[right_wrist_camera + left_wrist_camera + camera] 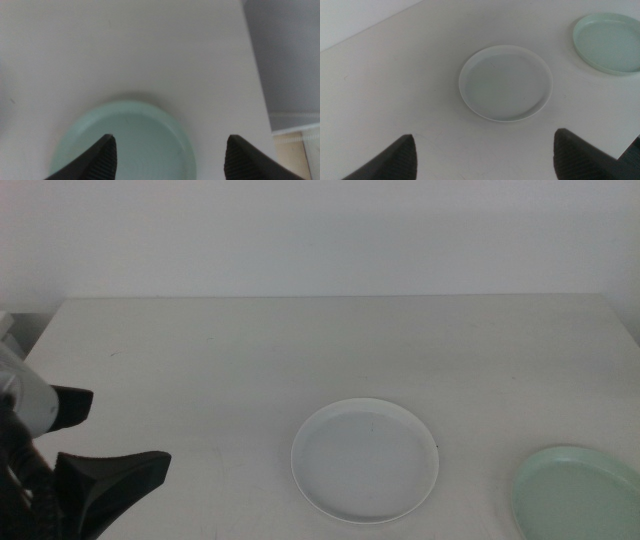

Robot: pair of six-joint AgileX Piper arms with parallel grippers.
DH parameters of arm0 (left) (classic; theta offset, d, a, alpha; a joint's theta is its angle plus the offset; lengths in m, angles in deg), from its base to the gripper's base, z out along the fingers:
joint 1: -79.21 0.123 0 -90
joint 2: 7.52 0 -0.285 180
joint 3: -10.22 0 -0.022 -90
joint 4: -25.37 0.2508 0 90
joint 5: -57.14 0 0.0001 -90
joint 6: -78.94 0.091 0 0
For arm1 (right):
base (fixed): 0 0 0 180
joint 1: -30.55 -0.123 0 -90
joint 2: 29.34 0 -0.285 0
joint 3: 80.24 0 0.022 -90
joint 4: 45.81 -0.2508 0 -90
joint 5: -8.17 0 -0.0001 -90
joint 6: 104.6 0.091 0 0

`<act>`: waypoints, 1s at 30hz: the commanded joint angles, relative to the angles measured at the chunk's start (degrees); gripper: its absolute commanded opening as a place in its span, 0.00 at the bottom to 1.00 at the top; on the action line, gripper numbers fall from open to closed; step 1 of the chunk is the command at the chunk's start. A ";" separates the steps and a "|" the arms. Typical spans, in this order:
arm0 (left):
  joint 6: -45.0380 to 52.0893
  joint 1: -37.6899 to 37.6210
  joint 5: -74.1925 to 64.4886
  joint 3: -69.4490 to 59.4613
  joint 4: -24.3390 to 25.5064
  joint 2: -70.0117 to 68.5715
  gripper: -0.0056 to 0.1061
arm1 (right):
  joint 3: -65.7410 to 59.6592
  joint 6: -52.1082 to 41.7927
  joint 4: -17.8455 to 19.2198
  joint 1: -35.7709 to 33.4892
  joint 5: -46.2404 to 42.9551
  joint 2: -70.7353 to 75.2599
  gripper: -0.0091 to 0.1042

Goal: Stack the three bowls on top of each other.

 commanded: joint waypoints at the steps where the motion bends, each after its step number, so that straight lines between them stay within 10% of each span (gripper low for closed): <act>1: -0.42 -0.42 3.85 1.27 0.62 0.07 0.99 | 1.94 -1.68 0.97 0.15 -0.99 -2.80 0.56; 30: -0.42 -0.42 3.85 1.27 0.62 0.12 0.99 | 1.94 -21.14 -5.11 10.83 -4.31 -36.73 0.45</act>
